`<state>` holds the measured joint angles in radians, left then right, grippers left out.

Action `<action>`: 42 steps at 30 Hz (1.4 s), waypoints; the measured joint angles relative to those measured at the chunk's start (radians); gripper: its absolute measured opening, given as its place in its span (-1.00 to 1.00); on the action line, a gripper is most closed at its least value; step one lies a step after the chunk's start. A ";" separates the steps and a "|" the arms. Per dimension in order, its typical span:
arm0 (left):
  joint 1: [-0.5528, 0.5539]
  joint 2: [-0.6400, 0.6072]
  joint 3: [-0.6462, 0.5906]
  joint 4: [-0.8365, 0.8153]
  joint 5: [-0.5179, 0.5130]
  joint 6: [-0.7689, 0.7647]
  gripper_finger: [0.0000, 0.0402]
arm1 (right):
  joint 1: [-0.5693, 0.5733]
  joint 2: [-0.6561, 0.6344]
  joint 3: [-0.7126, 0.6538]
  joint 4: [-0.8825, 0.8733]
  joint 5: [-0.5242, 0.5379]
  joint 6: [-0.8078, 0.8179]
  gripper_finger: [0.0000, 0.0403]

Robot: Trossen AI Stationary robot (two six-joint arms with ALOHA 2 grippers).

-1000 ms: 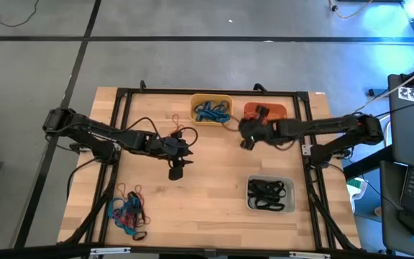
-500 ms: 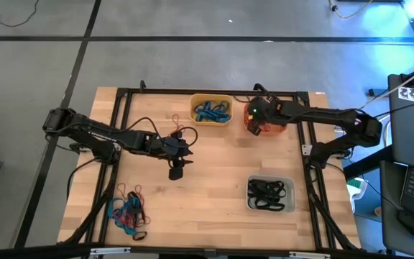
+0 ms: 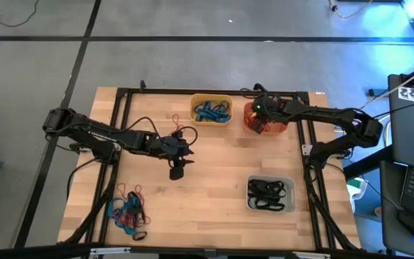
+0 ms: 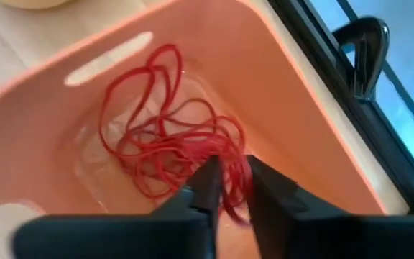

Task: Sort rubber bands into baskets
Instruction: Put the red rubber band into the orange bin

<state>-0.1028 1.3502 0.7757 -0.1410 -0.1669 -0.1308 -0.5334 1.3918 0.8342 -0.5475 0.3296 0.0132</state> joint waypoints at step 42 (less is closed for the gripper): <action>0.101 -0.002 0.000 -0.208 -0.242 -0.189 -0.21 | 0.482 -0.035 0.098 0.282 -0.050 0.028 0.10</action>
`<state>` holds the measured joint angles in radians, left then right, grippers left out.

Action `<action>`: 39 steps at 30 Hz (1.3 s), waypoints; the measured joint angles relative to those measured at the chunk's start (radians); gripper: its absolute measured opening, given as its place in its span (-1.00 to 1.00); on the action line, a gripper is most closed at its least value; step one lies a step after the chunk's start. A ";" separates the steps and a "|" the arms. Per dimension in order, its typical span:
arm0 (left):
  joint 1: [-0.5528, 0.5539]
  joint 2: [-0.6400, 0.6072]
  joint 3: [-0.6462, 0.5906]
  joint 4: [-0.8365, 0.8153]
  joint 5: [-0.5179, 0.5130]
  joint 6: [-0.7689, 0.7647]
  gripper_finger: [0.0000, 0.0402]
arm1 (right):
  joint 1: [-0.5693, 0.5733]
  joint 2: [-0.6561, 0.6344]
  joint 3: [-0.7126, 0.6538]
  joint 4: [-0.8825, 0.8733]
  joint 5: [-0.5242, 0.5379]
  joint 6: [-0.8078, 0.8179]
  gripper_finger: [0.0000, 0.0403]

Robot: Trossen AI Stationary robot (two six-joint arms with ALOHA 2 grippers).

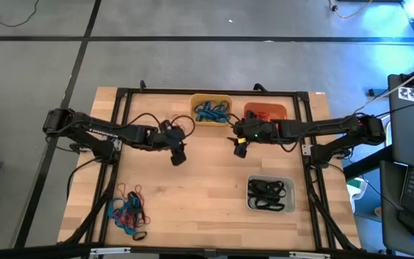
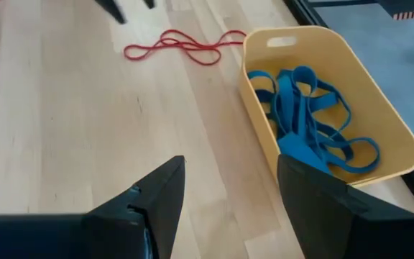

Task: Sort rubber bands into baskets
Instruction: Put the red rubber band into the orange bin

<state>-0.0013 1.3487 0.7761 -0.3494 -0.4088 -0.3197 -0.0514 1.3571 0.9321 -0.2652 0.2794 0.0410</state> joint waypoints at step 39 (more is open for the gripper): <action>0.153 0.227 -0.106 0.043 0.146 -0.335 -0.33 | -0.001 0.069 0.000 0.036 0.042 -0.019 0.10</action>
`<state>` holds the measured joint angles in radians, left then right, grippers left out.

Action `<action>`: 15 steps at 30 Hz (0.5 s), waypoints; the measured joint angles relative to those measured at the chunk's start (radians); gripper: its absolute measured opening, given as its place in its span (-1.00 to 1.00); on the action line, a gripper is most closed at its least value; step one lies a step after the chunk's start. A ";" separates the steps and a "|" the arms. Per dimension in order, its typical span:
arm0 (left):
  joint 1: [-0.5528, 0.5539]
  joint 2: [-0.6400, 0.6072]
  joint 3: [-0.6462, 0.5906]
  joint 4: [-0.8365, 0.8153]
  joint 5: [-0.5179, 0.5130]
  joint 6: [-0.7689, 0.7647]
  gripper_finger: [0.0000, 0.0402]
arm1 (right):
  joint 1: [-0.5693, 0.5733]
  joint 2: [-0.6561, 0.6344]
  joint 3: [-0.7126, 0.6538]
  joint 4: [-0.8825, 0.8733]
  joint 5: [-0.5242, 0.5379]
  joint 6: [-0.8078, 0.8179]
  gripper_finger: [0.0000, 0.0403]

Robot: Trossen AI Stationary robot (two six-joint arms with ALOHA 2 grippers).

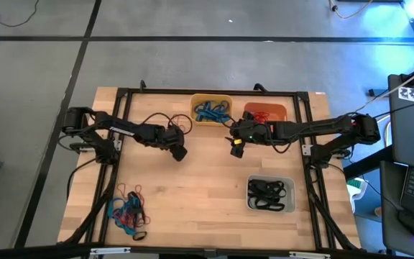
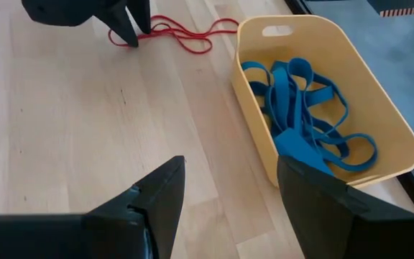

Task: Sort rubber bands into baskets
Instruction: Put the red rubber band into the orange bin

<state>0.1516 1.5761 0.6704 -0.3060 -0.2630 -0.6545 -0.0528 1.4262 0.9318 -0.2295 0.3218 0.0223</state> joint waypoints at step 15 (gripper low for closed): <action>-0.010 -0.009 -0.001 0.012 0.058 0.346 -0.96 | 0.000 0.016 0.000 0.002 0.000 -0.005 0.10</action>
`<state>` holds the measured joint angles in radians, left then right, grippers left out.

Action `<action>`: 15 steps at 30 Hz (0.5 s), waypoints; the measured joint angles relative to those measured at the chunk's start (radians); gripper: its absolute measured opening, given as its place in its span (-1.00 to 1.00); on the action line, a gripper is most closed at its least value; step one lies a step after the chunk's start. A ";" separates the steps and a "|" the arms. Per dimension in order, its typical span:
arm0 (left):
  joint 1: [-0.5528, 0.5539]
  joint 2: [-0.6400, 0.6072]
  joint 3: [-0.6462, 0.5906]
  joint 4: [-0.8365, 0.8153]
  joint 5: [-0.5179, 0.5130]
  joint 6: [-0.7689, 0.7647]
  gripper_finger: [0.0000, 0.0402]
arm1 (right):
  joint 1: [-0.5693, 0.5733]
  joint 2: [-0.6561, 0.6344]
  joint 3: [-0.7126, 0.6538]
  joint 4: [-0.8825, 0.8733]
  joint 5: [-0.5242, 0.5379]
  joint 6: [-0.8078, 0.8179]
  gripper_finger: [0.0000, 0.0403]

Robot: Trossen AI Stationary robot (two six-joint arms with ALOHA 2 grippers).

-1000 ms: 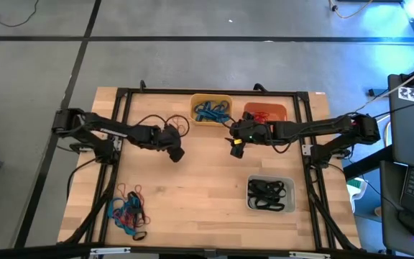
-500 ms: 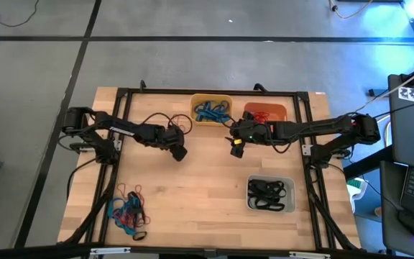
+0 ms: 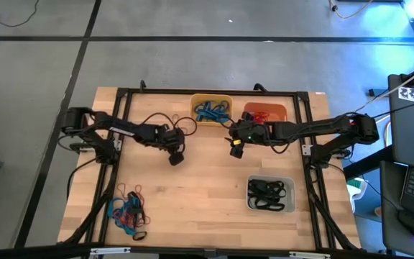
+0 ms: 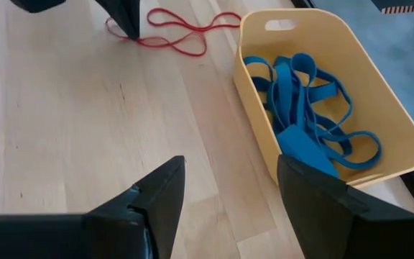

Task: Sort rubber bands into baskets
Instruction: Put the red rubber band into the orange bin

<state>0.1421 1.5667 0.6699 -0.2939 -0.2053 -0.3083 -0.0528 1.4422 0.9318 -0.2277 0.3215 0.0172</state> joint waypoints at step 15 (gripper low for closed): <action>-0.125 -0.086 0.052 -0.003 -0.036 0.096 -0.99 | 0.001 0.005 -0.001 0.057 -0.172 -0.110 0.10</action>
<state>0.0174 1.4808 0.7224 -0.2974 -0.2409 -0.2119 -0.0520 1.4469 0.9313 -0.1710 0.1495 -0.0932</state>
